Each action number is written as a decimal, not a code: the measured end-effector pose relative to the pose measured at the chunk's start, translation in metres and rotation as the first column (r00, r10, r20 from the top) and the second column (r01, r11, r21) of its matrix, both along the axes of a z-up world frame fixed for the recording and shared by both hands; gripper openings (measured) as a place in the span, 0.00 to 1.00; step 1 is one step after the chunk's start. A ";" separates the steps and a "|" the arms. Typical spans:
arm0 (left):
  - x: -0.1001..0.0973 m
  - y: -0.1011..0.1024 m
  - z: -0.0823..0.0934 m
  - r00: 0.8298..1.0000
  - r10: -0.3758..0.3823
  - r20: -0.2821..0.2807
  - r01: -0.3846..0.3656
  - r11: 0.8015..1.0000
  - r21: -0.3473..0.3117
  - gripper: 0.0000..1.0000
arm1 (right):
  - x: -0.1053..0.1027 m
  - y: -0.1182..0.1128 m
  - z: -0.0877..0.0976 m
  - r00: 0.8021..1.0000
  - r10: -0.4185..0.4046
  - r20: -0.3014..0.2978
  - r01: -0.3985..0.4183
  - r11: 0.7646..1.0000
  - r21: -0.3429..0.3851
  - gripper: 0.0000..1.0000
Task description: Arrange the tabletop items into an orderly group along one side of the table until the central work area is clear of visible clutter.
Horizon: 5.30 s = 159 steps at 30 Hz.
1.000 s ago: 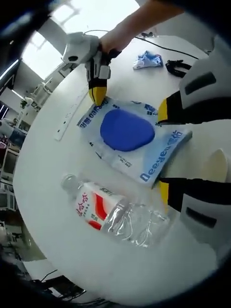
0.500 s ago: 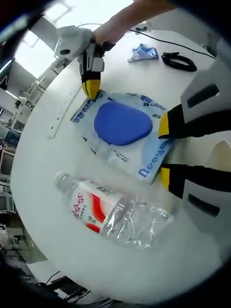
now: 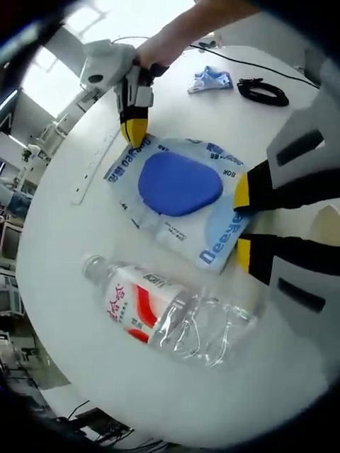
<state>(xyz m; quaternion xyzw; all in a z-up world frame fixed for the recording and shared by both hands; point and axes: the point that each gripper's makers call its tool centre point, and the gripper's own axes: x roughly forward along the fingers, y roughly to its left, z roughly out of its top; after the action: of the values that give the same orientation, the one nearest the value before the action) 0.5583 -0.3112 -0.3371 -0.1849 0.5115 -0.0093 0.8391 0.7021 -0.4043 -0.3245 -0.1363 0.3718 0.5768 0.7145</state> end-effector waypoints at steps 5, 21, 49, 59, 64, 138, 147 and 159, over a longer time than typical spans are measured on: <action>0.002 0.000 0.003 1.000 -0.001 0.012 0.001 1.000 -0.005 0.06 | 0.001 -0.001 0.003 1.000 0.000 0.004 0.000 1.000 -0.002 0.00; 0.005 -0.005 0.015 0.999 -0.010 0.045 0.012 0.999 -0.038 0.03 | 0.003 -0.008 0.021 1.000 -0.016 0.025 0.016 1.000 -0.002 0.00; 0.009 -0.021 0.061 0.984 -0.096 0.149 0.110 0.990 -0.087 0.01 | -0.019 -0.048 0.083 0.987 -0.136 0.089 0.134 0.991 0.030 0.00; 0.010 -0.033 0.077 0.970 -0.160 0.181 0.176 0.981 -0.077 0.00 | -0.035 -0.071 0.102 0.970 -0.225 0.090 0.220 0.974 0.053 0.00; 0.013 -0.035 0.087 0.962 -0.189 0.195 0.205 0.976 -0.070 0.00 | -0.041 -0.081 0.111 0.959 -0.269 0.089 0.264 0.962 0.071 0.00; 0.063 -0.094 0.037 0.862 -0.485 0.151 0.496 0.867 -0.045 0.00 | -0.096 -0.176 0.030 0.671 -0.741 -0.019 0.741 0.671 -0.019 0.00; 0.064 -0.095 0.026 0.863 -0.486 0.138 0.497 0.866 -0.059 0.00 | -0.098 -0.176 0.014 0.675 -0.738 -0.009 0.736 0.674 -0.068 0.00; 0.062 -0.096 0.014 0.871 -0.475 0.126 0.487 0.869 -0.086 0.00 | -0.098 -0.177 0.006 0.671 -0.742 -0.005 0.738 0.668 -0.093 0.00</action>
<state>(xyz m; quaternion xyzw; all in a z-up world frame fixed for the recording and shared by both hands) 0.6208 -0.4071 -0.3230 -0.0987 0.4970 -0.2567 0.8230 0.6043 -0.5813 -0.3190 0.0088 0.4339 0.2247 0.8724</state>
